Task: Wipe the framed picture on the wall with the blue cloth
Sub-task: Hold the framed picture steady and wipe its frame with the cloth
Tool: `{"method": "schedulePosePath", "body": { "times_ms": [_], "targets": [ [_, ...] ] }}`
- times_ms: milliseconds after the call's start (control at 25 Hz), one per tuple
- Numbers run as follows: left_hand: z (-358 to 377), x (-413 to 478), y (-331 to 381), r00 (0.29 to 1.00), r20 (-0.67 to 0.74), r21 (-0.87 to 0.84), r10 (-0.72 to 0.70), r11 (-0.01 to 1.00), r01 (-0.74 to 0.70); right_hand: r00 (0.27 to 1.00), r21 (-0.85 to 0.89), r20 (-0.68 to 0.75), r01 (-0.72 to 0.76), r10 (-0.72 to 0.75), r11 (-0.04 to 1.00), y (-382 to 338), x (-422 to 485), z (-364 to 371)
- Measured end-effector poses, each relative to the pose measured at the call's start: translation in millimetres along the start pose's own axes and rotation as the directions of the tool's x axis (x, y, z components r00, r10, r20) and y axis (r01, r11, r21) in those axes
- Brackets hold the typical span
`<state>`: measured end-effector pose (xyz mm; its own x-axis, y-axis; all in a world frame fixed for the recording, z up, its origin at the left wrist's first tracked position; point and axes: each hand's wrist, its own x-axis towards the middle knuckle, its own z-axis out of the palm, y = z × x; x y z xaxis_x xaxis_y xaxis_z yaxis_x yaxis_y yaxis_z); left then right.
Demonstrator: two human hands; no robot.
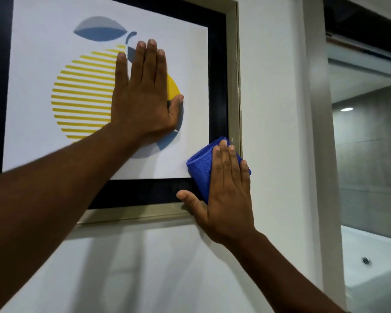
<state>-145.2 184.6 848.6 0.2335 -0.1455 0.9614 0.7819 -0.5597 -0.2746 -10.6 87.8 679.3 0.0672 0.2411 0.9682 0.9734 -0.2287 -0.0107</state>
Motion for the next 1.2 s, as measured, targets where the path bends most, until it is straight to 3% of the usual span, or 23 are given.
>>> {"method": "schedulePosePath", "body": {
  "times_ms": [280,480,560,760,840,920,1000,1120,1200],
  "targets": [
    [-2.6,-25.4,-4.7,0.997,0.037,-0.016,0.061,0.998,-0.060,0.972,0.082,0.047,-0.235,0.232,0.968,-31.7,-11.1,-2.5],
    [-7.1,-28.7,-3.3,0.997,0.051,-0.023,0.056,0.998,-0.055,0.819,0.338,0.083,-0.560,0.568,0.757,-83.6,-3.5,0.2],
    [-7.4,-28.2,-3.7,0.995,0.067,-0.023,0.068,0.998,-0.066,0.815,0.359,0.096,-0.564,0.572,0.744,-78.0,-2.2,-2.3],
    [-10.7,-25.8,-24.3,0.969,0.074,-0.034,0.237,0.971,-0.235,0.920,0.106,-0.086,-0.373,0.383,0.922,-50.9,-3.8,-3.7],
    [-11.1,-25.6,-28.9,0.962,0.080,-0.031,0.262,0.965,-0.260,0.957,0.111,-0.089,-0.264,0.275,0.958,-49.4,1.0,1.4],
    [-11.1,-26.4,-29.6,0.964,0.079,-0.026,0.255,0.967,-0.253,0.953,0.176,-0.094,-0.269,0.289,0.947,-49.6,3.4,7.1],
    [-10.8,-26.5,-29.2,0.963,0.072,-0.028,0.259,0.966,-0.257,0.902,0.235,-0.114,-0.383,0.417,0.893,-58.4,5.1,15.2],
    [-11.3,-26.7,-28.8,0.962,0.061,-0.040,0.266,0.964,-0.263,0.739,0.234,-0.157,-0.617,0.655,0.752,-97.7,15.2,25.9],
    [-10.7,-27.6,-28.7,0.962,0.048,-0.047,0.269,0.963,-0.267,0.676,0.234,-0.152,-0.684,0.721,0.691,-123.2,21.7,29.5]
  ]
}}
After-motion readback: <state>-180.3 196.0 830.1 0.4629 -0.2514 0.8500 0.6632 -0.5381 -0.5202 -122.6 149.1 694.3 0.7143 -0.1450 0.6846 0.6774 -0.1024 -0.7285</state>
